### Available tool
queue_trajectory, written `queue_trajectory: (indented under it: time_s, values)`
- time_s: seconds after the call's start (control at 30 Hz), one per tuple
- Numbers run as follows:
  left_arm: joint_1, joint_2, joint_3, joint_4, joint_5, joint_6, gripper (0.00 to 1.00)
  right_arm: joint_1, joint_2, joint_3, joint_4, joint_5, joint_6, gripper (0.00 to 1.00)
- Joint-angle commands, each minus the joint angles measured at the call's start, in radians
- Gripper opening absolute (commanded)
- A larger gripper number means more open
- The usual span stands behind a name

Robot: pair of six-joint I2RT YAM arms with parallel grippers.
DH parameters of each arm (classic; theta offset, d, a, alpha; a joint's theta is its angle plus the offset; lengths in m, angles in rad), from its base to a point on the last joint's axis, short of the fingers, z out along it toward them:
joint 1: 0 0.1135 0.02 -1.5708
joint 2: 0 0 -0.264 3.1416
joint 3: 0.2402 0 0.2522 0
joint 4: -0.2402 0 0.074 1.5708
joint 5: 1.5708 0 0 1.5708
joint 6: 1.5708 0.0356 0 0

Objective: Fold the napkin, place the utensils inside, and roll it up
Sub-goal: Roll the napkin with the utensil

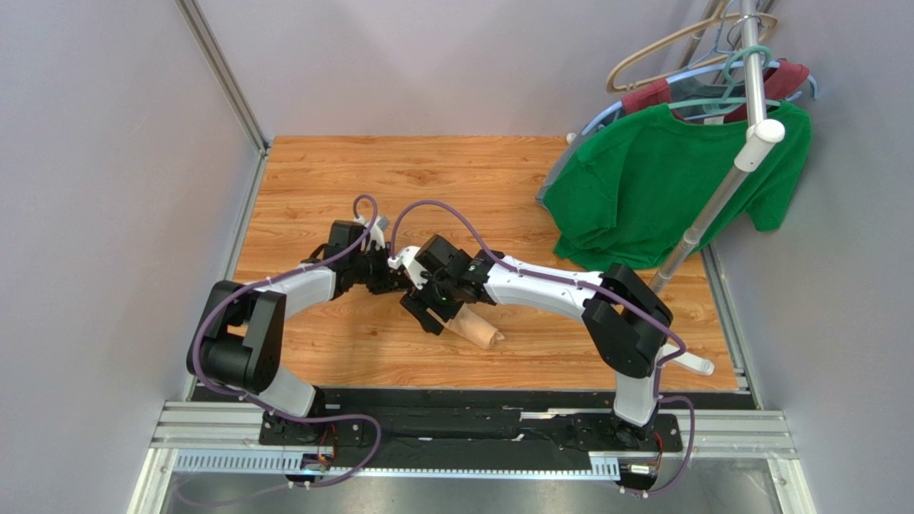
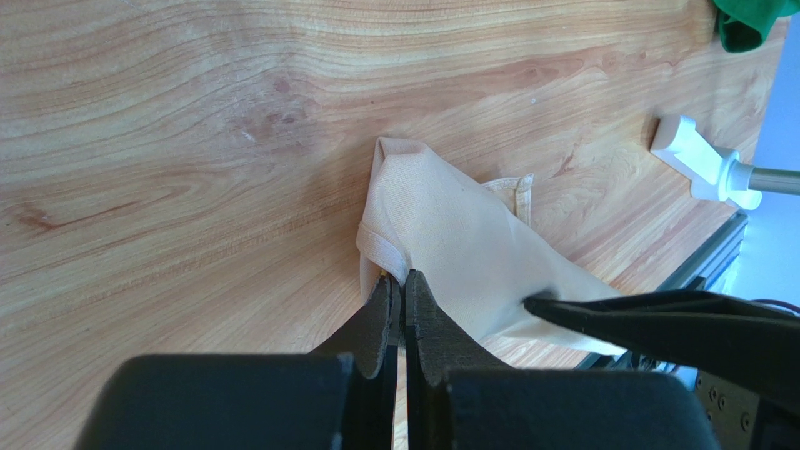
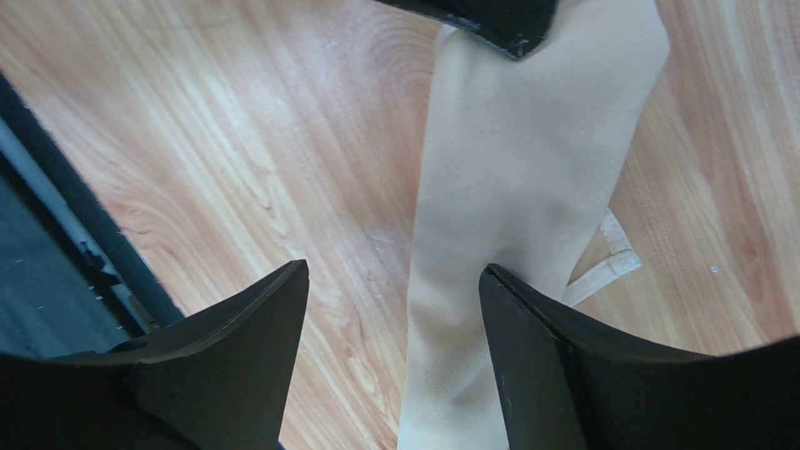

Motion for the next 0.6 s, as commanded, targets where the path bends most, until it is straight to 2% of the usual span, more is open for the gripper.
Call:
queue_trajectory:
  time_s: [0.0, 0.37, 0.4, 0.57]
  values:
    - [0.002, 0.005, 0.035, -0.002, 0.007, 0.001, 0.00, -0.003, 0.017, 0.024, 0.000, 0.092, -0.042, 0.72]
    - [0.002, 0.010, 0.036, 0.015, 0.045, 0.006, 0.00, -0.003, 0.083, -0.018, 0.032, 0.154, -0.062, 0.71]
    - [0.002, 0.010, 0.036, 0.015, 0.046, 0.006, 0.00, -0.004, 0.086, -0.019, 0.035, 0.199, -0.061, 0.70]
    - [0.004, 0.013, 0.036, 0.017, 0.047, 0.001, 0.00, -0.010, 0.124, -0.031, 0.047, 0.216, -0.051, 0.63]
